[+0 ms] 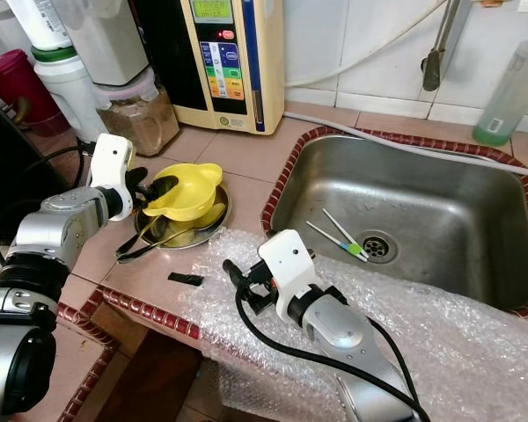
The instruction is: Kitchen organization
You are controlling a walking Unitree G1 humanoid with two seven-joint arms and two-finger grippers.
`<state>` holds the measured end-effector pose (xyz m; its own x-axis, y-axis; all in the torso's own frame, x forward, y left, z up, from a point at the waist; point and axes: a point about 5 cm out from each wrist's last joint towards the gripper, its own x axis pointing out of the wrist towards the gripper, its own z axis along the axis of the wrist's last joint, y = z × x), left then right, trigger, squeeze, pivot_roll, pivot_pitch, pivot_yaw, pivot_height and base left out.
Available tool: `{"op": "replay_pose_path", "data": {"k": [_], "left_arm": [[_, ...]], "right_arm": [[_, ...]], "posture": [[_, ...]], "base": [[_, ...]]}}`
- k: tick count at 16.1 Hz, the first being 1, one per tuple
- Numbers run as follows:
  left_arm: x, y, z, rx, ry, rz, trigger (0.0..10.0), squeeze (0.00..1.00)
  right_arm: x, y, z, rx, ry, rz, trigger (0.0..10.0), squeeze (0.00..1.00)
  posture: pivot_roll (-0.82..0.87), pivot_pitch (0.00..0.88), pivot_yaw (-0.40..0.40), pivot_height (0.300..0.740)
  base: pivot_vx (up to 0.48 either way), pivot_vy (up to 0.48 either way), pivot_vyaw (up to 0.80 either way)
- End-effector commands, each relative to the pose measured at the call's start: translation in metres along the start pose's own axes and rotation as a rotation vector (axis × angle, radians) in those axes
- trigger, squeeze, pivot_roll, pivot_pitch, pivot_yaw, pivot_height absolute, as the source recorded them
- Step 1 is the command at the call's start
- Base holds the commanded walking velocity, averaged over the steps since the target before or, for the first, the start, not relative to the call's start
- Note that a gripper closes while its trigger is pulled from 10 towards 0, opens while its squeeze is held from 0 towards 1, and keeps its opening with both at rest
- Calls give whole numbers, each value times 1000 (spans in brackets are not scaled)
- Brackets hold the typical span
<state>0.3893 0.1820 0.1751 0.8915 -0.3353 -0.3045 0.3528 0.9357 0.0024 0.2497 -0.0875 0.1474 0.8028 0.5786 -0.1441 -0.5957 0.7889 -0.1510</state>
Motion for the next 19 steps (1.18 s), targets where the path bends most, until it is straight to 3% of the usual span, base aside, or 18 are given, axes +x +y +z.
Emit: {"op": "replay_pose_path", "data": {"k": [1, 19], "left_arm": [[-1, 3, 2, 1, 3, -7, 0, 0], [-6, 9, -8, 17, 17, -11, 0, 0]], "right_arm": [[-1, 2, 5, -4, -25, 11, 10000, 0], [5, -2, 4, -4, -30, -19, 10000, 0]], "posture": [[-13, 95, 157, 740], [9, 87, 163, 740]], "base": [[0, 0, 0], [0, 0, 0]]}}
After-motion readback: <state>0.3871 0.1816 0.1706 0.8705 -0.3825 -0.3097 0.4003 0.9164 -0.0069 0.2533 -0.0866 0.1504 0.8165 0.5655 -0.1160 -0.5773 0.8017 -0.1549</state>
